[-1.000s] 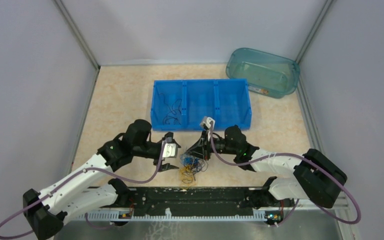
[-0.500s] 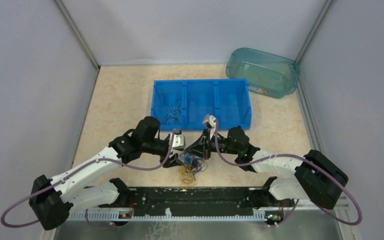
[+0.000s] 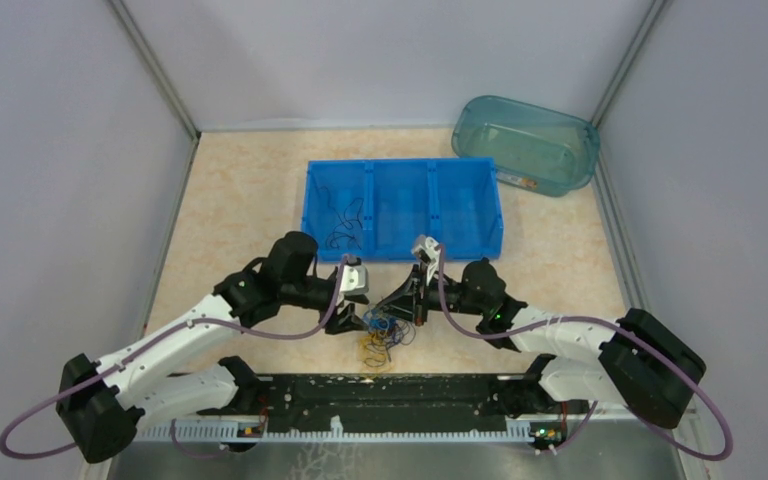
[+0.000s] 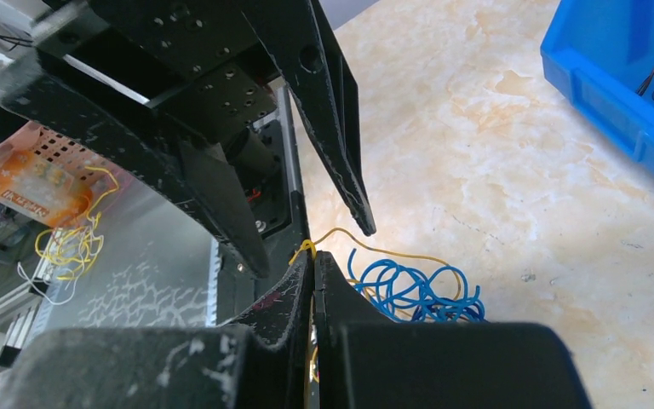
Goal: Untangle the cables
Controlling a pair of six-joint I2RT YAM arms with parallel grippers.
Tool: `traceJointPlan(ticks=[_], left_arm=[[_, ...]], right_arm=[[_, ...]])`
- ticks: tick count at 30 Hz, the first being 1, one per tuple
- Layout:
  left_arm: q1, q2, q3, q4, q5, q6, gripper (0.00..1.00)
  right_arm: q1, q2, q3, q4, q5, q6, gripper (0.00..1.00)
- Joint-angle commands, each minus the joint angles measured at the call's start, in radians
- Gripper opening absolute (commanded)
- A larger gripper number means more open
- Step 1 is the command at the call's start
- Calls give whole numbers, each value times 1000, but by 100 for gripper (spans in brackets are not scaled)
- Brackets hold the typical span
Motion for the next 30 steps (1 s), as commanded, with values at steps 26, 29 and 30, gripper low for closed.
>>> traceJointPlan(ticks=[26, 29, 30], left_arm=[[-4, -22, 61, -7, -14, -48, 1], [-4, -37, 114, -53, -15, 20, 1], [-4, -40, 144, -64, -20, 33, 1]], right_arm=[[3, -79, -26, 117, 53, 48, 55], [4, -143, -56, 109, 107, 8, 71], [3, -159, -58, 91, 119, -10, 74]])
